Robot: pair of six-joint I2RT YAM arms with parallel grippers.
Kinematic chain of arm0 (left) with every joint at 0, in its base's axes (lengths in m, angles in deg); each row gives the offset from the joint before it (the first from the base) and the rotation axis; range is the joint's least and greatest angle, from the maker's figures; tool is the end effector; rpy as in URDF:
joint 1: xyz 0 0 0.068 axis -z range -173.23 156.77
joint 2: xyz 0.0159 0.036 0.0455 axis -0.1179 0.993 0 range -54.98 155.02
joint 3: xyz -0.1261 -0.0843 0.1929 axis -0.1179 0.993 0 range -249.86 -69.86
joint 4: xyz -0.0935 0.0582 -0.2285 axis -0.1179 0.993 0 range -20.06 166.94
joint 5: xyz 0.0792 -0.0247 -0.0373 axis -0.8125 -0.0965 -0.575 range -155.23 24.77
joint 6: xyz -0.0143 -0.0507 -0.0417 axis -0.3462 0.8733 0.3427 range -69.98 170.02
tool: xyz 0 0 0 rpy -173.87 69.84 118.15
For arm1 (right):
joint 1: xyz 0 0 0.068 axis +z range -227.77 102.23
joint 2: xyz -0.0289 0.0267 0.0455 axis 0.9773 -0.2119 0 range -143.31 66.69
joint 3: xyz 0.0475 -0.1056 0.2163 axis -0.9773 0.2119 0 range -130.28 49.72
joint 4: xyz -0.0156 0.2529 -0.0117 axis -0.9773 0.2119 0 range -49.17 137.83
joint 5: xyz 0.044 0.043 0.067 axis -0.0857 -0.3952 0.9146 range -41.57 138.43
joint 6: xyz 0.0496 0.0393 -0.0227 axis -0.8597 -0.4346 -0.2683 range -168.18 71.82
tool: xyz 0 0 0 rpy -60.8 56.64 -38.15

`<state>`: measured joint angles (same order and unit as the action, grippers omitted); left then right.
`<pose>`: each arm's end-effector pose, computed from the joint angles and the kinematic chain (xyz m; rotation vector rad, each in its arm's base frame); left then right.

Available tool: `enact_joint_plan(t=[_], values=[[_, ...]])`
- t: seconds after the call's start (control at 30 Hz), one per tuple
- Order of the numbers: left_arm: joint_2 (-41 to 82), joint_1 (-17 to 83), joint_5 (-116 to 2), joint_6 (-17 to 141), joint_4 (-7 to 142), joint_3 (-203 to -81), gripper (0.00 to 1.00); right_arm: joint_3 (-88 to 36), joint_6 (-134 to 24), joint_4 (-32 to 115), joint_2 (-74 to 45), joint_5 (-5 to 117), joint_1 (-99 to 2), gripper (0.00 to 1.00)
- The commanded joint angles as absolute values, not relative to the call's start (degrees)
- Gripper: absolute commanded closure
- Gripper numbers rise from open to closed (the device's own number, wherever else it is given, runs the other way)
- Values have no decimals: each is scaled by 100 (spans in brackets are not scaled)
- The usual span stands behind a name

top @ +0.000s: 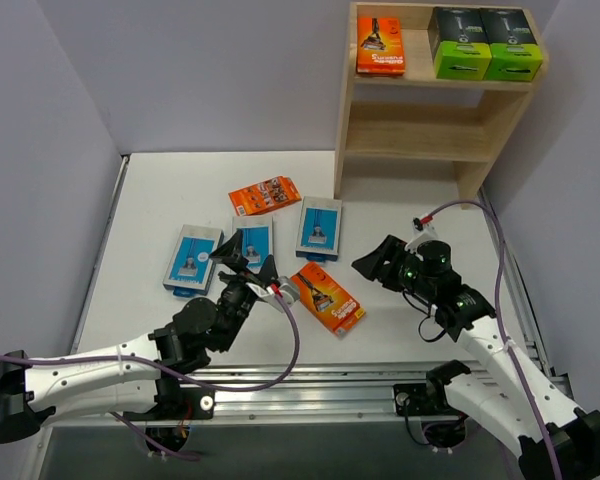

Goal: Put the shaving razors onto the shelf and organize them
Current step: Place the shaving razor onto shelf, then grab a shaving razor with the right arm

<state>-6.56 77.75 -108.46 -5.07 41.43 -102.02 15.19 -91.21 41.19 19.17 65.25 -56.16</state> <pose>0.1059 -0.1943 0.3050 0.8528 1.1373 0.2818 0.2054 0.0980 0.2635 0.1357 1.9211 1.0474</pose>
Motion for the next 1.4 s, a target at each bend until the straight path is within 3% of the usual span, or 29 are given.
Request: enact_joint_plan(t=[0.0, 0.27, 0.53, 1.37], values=[[-454, 7638, -10883, -254, 3996, -10572, 6, 1779, -9494, 4382, 2318, 6126, -5361, 44], [-76, 7252, -11067, 9, 4137, -10800, 6, 2624, -10153, 4689, 3091, 5889, -4973, 53], [302, 6970, -11199, 264, 4356, -11020, 6, 3231, -10382, 4672, 3374, 5863, -4929, 56], [522, 6864, -10988, 563, 4875, -11258, 6, 4084, -10628, 2738, 1853, 5599, -4903, 59]])
